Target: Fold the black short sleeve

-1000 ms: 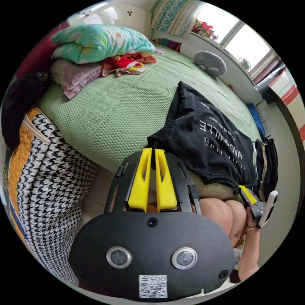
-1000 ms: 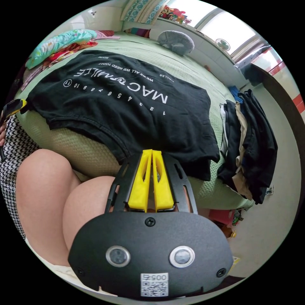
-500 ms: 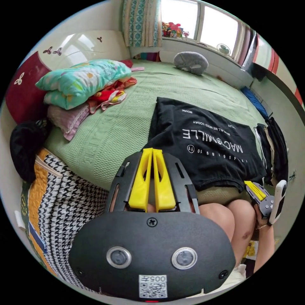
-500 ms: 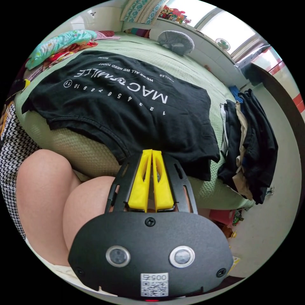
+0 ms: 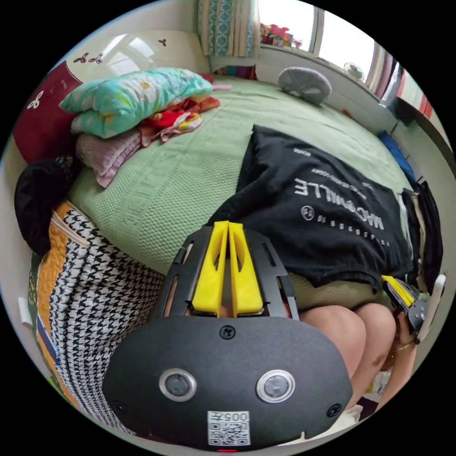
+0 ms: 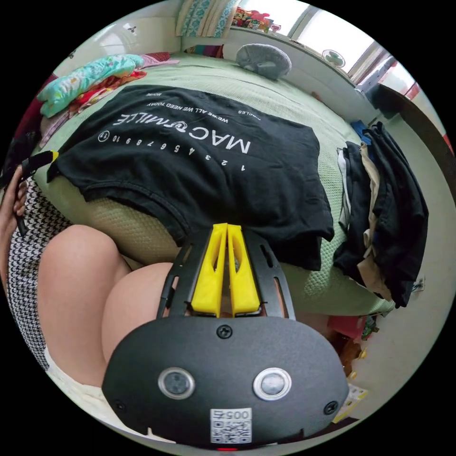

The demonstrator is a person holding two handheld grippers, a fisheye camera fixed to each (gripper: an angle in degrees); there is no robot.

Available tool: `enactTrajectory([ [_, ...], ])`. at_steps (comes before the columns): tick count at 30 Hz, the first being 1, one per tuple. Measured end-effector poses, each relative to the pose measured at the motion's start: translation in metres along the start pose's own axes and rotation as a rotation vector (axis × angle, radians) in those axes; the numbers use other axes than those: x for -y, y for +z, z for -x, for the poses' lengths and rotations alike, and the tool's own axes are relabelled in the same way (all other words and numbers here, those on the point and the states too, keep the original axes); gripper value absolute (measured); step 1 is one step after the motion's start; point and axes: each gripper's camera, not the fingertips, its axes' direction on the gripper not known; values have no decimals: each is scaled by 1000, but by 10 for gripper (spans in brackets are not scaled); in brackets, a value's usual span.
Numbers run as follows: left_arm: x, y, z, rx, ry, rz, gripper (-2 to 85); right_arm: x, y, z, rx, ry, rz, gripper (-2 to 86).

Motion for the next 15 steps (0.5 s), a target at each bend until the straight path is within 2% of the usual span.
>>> enactTrajectory([
  [3, 2, -19, -54, -39, 134, -10, 6, -28, -25, -44, 163, 109, -48, -9],
  [10, -3, -35, -241, -276, 553, 52, 93, -111, -68, -137, 104, 254, -92, 13],
  [15, -8, -28, -360, -307, 755, 78, 134, -151, -92, -196, 115, 331, -145, 29],
])
